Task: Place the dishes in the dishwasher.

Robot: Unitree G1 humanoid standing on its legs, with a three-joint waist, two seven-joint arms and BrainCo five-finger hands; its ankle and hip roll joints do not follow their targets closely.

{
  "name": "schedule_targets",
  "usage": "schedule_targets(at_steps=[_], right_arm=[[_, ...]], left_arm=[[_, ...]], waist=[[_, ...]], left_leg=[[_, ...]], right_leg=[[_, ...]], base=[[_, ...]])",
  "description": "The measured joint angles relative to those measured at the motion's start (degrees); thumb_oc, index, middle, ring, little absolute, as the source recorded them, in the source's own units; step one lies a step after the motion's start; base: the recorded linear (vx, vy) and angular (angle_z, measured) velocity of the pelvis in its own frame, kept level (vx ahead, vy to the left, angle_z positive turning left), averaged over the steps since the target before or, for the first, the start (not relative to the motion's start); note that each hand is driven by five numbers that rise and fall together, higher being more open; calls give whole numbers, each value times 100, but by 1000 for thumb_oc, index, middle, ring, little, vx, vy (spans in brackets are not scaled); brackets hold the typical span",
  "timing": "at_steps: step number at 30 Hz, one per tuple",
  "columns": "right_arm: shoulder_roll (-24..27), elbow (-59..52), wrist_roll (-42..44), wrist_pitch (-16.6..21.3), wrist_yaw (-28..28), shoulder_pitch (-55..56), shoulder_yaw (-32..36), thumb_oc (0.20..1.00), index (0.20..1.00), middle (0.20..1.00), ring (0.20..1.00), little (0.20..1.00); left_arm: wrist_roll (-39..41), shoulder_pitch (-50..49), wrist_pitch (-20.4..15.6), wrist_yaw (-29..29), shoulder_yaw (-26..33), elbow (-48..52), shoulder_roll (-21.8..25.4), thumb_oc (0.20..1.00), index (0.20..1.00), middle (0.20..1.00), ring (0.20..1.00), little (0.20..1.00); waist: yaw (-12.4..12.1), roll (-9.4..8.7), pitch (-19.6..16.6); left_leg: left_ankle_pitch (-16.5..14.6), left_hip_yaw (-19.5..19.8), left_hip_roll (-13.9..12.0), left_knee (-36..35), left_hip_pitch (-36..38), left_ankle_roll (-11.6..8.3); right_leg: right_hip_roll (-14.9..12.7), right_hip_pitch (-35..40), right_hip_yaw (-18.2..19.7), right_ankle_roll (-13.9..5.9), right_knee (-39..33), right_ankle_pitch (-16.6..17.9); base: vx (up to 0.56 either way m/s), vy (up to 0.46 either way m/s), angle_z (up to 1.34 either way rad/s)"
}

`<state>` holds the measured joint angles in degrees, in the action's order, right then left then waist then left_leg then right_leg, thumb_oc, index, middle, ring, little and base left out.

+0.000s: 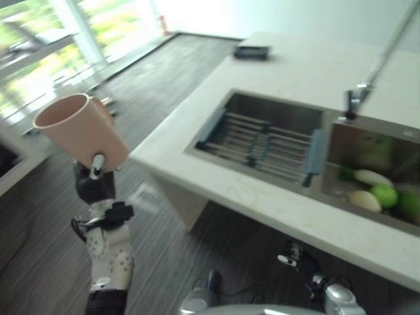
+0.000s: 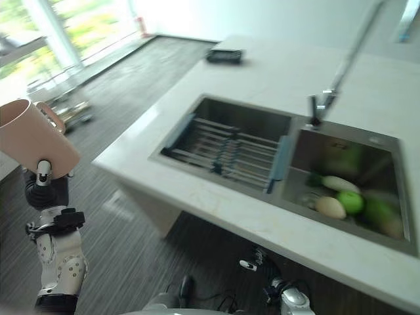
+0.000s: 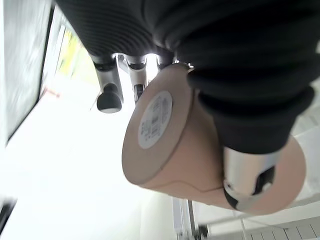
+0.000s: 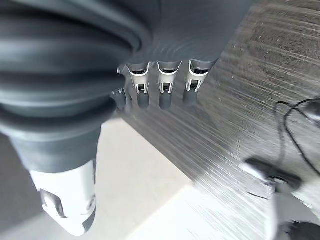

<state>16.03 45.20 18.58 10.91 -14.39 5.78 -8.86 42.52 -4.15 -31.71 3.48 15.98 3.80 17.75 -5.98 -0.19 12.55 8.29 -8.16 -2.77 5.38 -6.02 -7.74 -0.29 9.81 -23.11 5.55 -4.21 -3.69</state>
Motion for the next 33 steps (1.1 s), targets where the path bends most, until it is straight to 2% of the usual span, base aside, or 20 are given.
schedule_targets(at_steps=[1,2,3,5,6,7,8,9,10,11,12,13,14,16,19,20,21,22,26,33], right_arm=[[25,-26,7,11,2,1,39,1000,1000,1000,1000,1000],[142,9,9,56,39,-73,80,1000,1000,1000,1000,1000],[144,10,13,90,38,-100,78,1000,1000,1000,1000,1000],[167,-9,207,252,37,232,273,1000,1000,1000,1000,1000],[202,-8,246,253,37,231,278,1000,1000,1000,1000,1000],[211,-21,241,281,51,397,404,1000,1000,1000,1000,1000],[432,-20,249,388,131,716,725,1000,1000,1000,1000,1000],[598,66,284,385,207,733,803,1000,1000,1000,1000,1000],[565,44,318,337,338,686,853,1000,1000,1000,1000,1000],[572,-53,384,334,427,701,853,1000,1000,1000,1000,1000],[599,-72,399,316,434,618,763,1000,1000,1000,1000,1000],[449,-67,401,307,439,386,704,1000,1000,1000,1000,1000],[246,-75,412,317,475,164,674,1000,1000,1000,1000,1000],[62,-87,405,314,519,-82,515,1000,1000,1000,1000,1000],[-264,-74,398,216,553,8,496,1000,1000,1000,1000,1000],[-372,-82,406,179,563,190,487,1000,1000,1000,1000,1000],[-358,-68,412,233,533,503,419,1000,1000,1000,1000,1000],[-258,-79,412,218,482,576,426,1000,1000,1000,1000,1000],[11,-128,408,130,404,283,244,1000,1000,1000,1000,1000],[12,-176,420,5,215,12,247,1000,1000,1000,1000,1000]], left_arm=[[-145,50,-95,87,101,10,37,200,200,200,200,200],[-579,83,-215,131,62,159,64,200,200,200,200,200],[-646,129,-214,132,-18,172,73,200,200,200,200,200],[-641,613,-114,-326,-280,96,121,200,200,200,200,200],[-603,662,-110,-366,-227,90,149,200,200,200,200,200],[-522,958,-72,-458,-253,-199,57,200,200,200,200,200],[-349,1513,75,-493,-433,-882,-244,200,200,200,200,200],[-323,1520,55,-643,-820,-782,-289,200,200,200,200,200],[-274,1546,99,-690,-1074,-790,-228,200,200,200,200,200],[-276,1576,239,-765,-1455,-772,-187,200,200,200,200,200],[-307,1505,309,-851,-1672,-578,-122,200,200,200,200,200],[-304,1297,283,-902,-1654,-339,63,200,200,200,200,200],[-305,1242,284,-928,-1551,-357,209,200,200,200,200,200],[-300,1066,413,-838,-1529,-459,414,200,200,200,200,200],[-358,964,469,-804,-1323,-378,632,200,200,200,200,200],[-491,1010,491,-805,-1459,-394,565,200,200,200,200,200],[-596,1288,556,-801,-1944,-497,649,200,200,200,200,200],[-791,1197,573,-703,-1986,-367,896,200,200,200,200,200],[-1099,1199,802,-338,-2002,-352,774,200,200,200,200,200],[-1205,1071,1055,-417,-2092,-308,727,200,200,200,200,200]], waist=[[45,-93,-1],[35,-135,29],[45,-134,34],[508,-275,87],[496,-228,96],[583,-138,104],[912,266,-16],[963,724,-173],[1102,723,-143],[1329,763,-166],[1286,774,-199],[1108,747,-240],[977,563,-215],[790,407,-194],[597,92,-169],[688,96,-94],[1102,133,-84],[939,2,-124],[925,209,-160],[875,14,-188]], left_leg=[[-273,-215,6,417,68,78],[-962,-178,-32,879,686,122],[-1046,-190,-17,874,811,125],[-1367,-980,-96,1653,1173,46],[-1393,-988,-152,1470,1356,66],[-1457,-1232,-302,1507,1614,-363],[-1271,-2025,-557,1452,2215,-525],[-1210,-1929,-537,684,2215,-171],[-1397,-2059,-413,359,2205,-17],[-1038,-2071,-182,-388,2148,193],[-1038,-2049,9,-752,2215,285],[-1156,-1893,134,-939,2210,434],[-1281,-1734,238,-898,2100,487],[-1338,-1497,345,-797,1923,557],[-1591,-1117,467,-587,1834,957],[-1552,-421,381,-494,1705,1085],[-1383,563,232,-361,1387,1112],[-1318,532,412,-480,1421,1087],[-1255,444,417,-716,1517,961],[-1007,380,249,-840,1557,589]], right_leg=[[-66,-10,-158,2,-10,-4],[-135,-238,-294,-134,164,38],[-140,-321,-322,-69,212,89],[-430,-357,-1347,-189,223,81],[-426,-492,-1356,-97,278,178],[-534,-493,-1757,-74,377,263],[-1171,-626,-2290,-338,1052,172],[-1424,-945,-2379,-390,1469,233],[-1743,-994,-2504,-445,1722,258],[-2049,-1039,-2416,-556,1988,317],[-2225,-1238,-2174,-772,2214,299],[-2174,-1553,-1867,-1089,2479,194],[-2107,-1687,-1746,-955,2569,30],[-2210,-1726,-1658,-689,2492,460],[-2284,-1522,-918,-1030,2502,572],[-1777,-1615,443,-1305,2949,-34],[-584,-1193,2021,-1403,2383,-519],[-602,-1066,1762,-1204,1630,-9],[-588,-541,1369,-1103,486,373],[-400,-61,942,-947,-81,481]], base=[[-412,-101,109],[-337,-55,83],[-337,-11,72],[-161,122,156],[-352,335,162],[-611,679,177],[-570,800,239],[-470,725,243],[-285,459,209],[-160,273,178],[-167,299,133],[-153,313,44],[-101,232,42],[-112,202,61],[-119,54,87],[-36,-82,341],[60,-97,319],[49,-106,203],[30,-87,-2],[10,-95,37]])
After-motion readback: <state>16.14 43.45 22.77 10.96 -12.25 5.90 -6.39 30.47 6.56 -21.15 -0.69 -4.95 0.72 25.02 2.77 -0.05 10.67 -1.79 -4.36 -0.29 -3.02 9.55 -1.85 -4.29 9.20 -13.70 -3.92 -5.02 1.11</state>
